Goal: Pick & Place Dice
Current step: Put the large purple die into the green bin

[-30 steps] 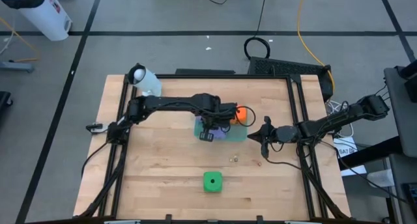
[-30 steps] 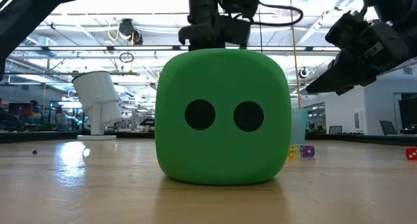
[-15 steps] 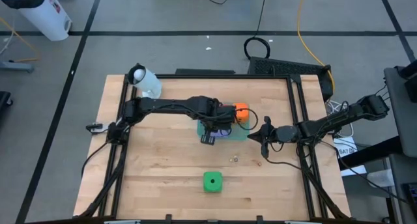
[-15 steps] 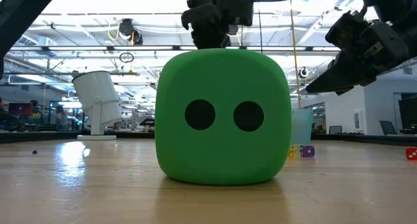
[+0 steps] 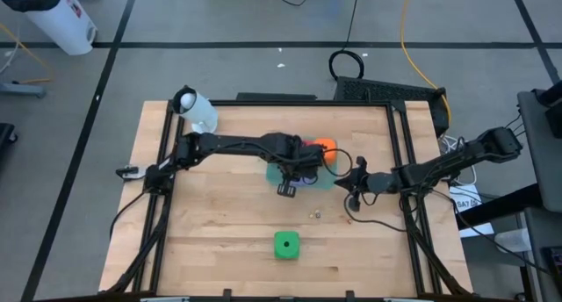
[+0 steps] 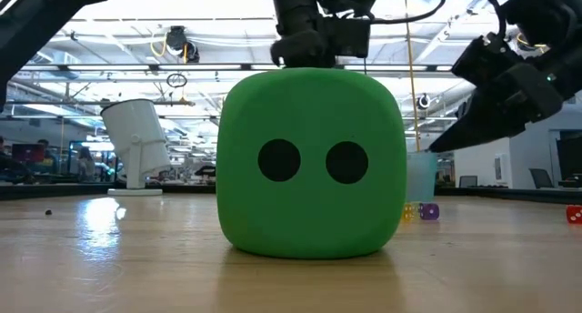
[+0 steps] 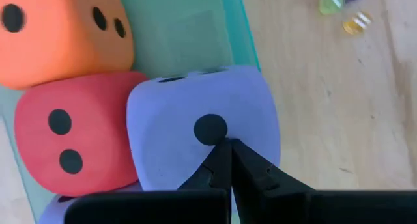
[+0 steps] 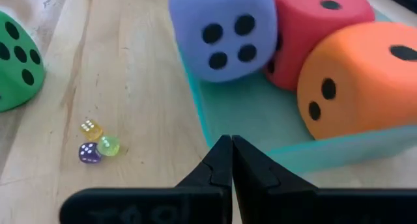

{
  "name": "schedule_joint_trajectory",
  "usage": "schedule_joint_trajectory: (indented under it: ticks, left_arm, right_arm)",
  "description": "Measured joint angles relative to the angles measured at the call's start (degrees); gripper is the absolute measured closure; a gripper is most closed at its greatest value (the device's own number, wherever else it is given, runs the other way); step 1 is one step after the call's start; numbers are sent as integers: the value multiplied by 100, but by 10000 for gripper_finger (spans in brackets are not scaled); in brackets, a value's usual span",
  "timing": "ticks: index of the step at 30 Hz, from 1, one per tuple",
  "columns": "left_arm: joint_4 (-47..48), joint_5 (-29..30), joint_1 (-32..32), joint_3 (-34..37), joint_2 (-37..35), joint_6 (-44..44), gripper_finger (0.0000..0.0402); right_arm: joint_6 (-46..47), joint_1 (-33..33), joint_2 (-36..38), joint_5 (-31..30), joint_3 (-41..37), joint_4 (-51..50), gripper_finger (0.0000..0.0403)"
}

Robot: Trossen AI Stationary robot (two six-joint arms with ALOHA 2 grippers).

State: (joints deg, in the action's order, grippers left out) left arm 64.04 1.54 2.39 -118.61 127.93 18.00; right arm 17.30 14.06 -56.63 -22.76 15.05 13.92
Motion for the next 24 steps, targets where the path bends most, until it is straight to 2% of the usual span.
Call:
schedule_joint_trajectory:
  ticks: [6, 10, 14, 24]
  left_arm:
    - [-374, -51, 118, 0, 90, -9, 400]
    - [-585, -379, 229, -6, 275, -62, 400]
    - [-747, -417, 280, 42, 444, -180, 401]
    - [-791, -480, 557, 94, 293, -555, 401]
  right_arm:
    - [4, -128, -274, 53, 19, 192, 403]
    - [2, -174, -342, 189, 19, 242, 403]
    - [2, -173, -341, 190, 19, 246, 403]
    - [68, -174, -312, 480, 15, 230, 403]
